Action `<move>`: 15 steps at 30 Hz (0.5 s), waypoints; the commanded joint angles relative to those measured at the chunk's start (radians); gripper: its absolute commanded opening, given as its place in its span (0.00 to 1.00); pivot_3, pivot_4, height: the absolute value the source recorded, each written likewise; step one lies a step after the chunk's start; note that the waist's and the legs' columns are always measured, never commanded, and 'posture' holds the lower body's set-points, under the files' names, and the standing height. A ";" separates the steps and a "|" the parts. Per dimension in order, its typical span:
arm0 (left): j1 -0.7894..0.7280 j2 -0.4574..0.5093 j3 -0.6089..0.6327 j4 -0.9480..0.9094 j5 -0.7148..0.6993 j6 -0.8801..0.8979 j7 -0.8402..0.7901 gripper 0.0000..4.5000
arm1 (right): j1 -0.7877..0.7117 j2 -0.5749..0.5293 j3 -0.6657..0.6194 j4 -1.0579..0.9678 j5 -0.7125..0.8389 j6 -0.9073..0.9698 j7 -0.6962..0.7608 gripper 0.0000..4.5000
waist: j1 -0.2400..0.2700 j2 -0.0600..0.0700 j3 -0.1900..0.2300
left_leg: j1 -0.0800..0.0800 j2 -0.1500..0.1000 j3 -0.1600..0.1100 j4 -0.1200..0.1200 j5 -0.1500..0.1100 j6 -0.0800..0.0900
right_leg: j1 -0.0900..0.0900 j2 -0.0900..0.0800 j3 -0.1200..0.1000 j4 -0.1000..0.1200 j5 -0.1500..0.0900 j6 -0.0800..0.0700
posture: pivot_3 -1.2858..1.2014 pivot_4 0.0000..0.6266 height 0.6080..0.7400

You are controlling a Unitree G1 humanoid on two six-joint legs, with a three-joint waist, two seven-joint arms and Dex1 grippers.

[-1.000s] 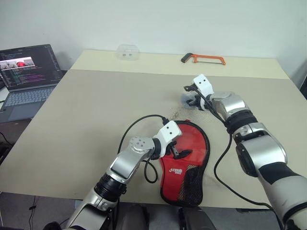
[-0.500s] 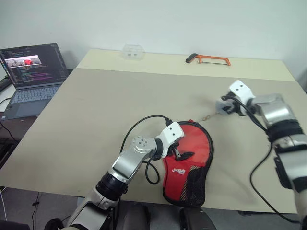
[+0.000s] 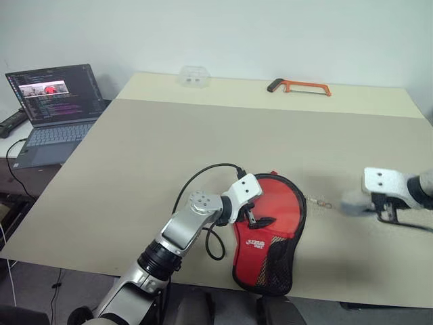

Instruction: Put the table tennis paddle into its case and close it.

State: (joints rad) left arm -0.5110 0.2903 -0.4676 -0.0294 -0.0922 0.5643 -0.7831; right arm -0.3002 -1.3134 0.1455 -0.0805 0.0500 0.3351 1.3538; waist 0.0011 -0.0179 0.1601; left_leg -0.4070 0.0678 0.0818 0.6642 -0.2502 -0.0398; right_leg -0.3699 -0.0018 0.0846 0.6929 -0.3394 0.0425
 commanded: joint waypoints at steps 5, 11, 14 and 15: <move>0.027 0.025 -0.023 0.046 0.029 0.022 -0.016 1.00 | 0.186 -0.097 -0.146 -0.259 0.161 0.015 0.136 0.10 | -0.003 -0.001 0.000 | 0.004 -0.001 0.000 -0.001 -0.001 0.001 | 0.004 -0.001 0.000 -0.001 0.000 0.001 | 0.52 0.24 1.00; 0.023 0.019 -0.031 0.057 0.035 0.020 -0.014 1.00 | 0.322 -0.100 -0.129 -0.466 0.230 0.021 0.164 0.10 | -0.003 -0.001 0.000 | 0.008 -0.001 -0.004 -0.002 -0.001 0.002 | 0.014 -0.001 -0.004 -0.008 0.000 0.001 | 0.52 0.24 1.00; 0.021 0.017 -0.032 0.057 0.035 0.025 -0.012 1.00 | 0.383 -0.085 -0.090 -0.569 0.259 0.023 0.160 0.10 | -0.001 -0.001 0.000 | 0.007 -0.002 -0.010 -0.002 -0.002 0.002 | 0.018 -0.002 -0.012 -0.012 0.000 0.001 | 0.52 0.24 1.00; 0.022 0.018 -0.033 0.056 0.035 0.026 -0.012 1.00 | 0.401 -0.080 -0.076 -0.600 0.264 0.023 0.159 0.10 | -0.001 -0.001 0.000 | 0.007 -0.002 -0.012 -0.002 -0.002 0.002 | 0.018 -0.002 -0.012 -0.013 0.000 0.001 | 0.52 0.24 1.00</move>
State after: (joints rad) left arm -0.5114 0.2914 -0.4751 -0.0177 -0.0915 0.5594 -0.7975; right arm 0.0708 -1.3921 0.0337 -0.5997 0.2690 0.3599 1.4673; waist 0.0005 -0.0188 0.1604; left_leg -0.4008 0.0655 0.0683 0.6623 -0.2518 -0.0377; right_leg -0.3514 -0.0040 0.0714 0.6797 -0.3394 0.0438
